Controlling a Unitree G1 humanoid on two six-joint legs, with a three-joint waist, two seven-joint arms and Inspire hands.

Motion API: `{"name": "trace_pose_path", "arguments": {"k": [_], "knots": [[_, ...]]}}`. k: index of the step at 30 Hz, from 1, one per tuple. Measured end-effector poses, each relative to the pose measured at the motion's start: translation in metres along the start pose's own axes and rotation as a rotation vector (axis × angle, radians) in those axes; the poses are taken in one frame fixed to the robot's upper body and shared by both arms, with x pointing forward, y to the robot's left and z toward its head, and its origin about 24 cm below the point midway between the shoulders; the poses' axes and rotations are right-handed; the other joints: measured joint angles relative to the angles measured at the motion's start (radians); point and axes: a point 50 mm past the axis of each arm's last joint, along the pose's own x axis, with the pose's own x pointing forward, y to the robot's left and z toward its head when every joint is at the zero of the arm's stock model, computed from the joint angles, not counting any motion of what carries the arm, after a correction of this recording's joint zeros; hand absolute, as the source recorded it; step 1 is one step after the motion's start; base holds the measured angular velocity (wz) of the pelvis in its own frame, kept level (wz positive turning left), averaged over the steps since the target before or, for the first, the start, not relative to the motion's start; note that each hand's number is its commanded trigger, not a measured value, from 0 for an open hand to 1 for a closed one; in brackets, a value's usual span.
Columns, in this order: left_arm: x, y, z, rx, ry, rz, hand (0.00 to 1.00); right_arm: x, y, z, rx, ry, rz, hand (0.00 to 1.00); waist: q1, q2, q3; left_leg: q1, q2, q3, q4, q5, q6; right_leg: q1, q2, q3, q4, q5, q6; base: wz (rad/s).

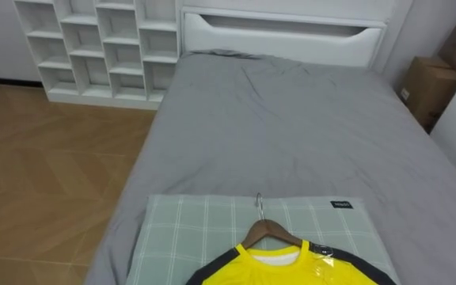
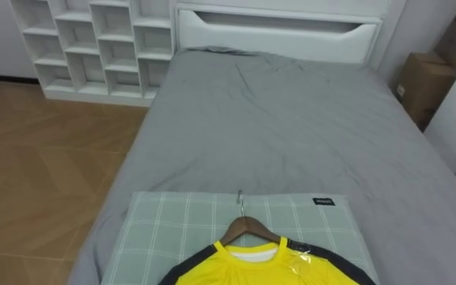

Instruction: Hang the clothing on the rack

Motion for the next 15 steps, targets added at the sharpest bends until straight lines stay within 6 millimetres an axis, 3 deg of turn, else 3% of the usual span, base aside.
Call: {"name": "trace_pose_path", "arguments": {"k": [15], "knots": [[-0.0001,-0.0006,-0.0003,-0.032,0.004,0.007,0.0,-0.0003,-0.0002,-0.002,0.016,-0.001,-0.012,0.0,0.0,0.0,0.001,-0.001,0.0,-0.001,-0.011,0.0,0.001,-0.004,0.0,-0.001,0.005,-0.001,0.0,0.0]]}}
